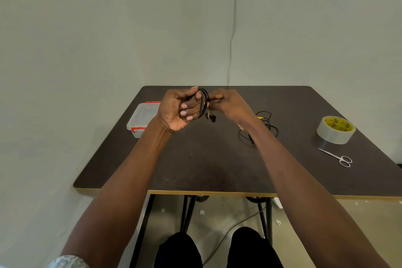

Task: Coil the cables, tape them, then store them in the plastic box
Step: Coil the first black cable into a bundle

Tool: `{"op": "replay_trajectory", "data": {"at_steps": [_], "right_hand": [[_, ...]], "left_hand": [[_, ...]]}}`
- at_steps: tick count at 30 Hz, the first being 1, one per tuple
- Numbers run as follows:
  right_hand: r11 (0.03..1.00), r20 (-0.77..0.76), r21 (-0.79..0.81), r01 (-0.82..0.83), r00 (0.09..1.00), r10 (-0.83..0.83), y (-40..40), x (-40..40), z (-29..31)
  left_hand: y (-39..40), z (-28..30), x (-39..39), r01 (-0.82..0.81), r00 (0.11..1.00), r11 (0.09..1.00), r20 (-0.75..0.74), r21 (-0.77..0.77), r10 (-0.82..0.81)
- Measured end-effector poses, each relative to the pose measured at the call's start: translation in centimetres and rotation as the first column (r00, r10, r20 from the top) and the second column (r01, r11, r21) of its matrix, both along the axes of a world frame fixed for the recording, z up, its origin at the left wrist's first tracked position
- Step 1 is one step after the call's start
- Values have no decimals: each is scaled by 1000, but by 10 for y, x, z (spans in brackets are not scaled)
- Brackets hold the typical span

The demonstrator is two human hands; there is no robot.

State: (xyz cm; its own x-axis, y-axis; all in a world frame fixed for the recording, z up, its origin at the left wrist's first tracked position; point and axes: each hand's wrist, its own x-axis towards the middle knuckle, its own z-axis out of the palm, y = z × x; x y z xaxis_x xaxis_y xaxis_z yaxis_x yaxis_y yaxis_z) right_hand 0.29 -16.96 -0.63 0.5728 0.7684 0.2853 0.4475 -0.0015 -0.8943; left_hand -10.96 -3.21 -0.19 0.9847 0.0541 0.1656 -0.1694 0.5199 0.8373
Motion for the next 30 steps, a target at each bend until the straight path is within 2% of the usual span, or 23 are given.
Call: {"op": "replay_trajectory", "data": {"at_steps": [2,6,12,19,22,25,30], "right_hand": [[1000,27,-13,-2,1000,3,-1,-2,2],[998,-17,-66,9,1000,-10,-4,-3,2],[993,-281,106,-46,957,74,0,-13,3],[968,-516,222,-120,828,221,3,-9,-5],[956,-496,225,-186,823,277,0,-11,-5],[967,-430,224,-120,878,209,3,-14,-7],[974,-419,223,-37,899,130,5,-14,-9]], "left_hand": [[0,1,0,-2,1000,1000,-4,2,2],[0,2,1,16,1000,999,-23,40,-15],[-1,0,4,-34,999,999,-12,29,34],[2,-4,8,-77,997,995,-22,62,78],[2,-6,9,-90,995,993,-37,74,93],[0,-5,9,-101,993,993,-50,68,104],[-2,-3,8,-134,988,988,-61,78,139]]}}
